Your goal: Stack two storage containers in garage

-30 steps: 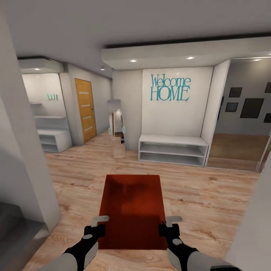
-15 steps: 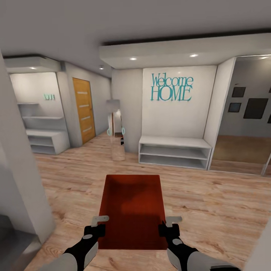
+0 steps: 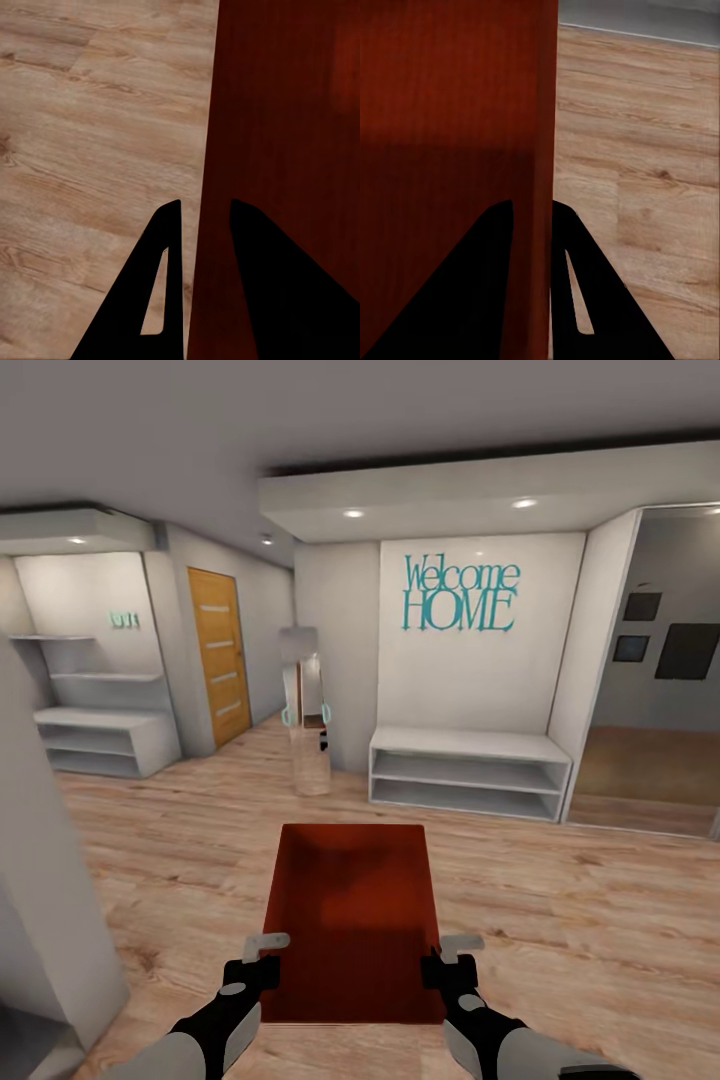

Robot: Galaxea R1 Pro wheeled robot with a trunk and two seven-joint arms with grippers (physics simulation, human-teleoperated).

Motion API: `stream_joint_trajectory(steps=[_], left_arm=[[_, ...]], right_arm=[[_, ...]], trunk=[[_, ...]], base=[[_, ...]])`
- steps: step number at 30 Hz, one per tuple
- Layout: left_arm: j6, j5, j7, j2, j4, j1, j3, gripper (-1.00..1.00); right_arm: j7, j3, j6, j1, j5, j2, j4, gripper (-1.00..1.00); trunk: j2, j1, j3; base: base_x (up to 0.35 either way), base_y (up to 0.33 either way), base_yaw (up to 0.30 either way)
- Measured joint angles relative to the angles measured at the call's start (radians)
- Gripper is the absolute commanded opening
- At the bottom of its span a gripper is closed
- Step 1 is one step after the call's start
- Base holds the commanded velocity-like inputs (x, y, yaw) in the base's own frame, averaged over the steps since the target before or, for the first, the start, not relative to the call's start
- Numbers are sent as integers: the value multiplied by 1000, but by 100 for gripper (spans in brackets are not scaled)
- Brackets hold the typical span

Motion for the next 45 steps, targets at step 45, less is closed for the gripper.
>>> stream_joint_trajectory(steps=[45], left_arm=[[0, 0, 0, 0, 0, 0, 0, -100]], right_arm=[[0, 0, 0, 0, 0, 0, 0, -100]], trunk=[[0, 0, 7]], base=[[322, 0, 83]])
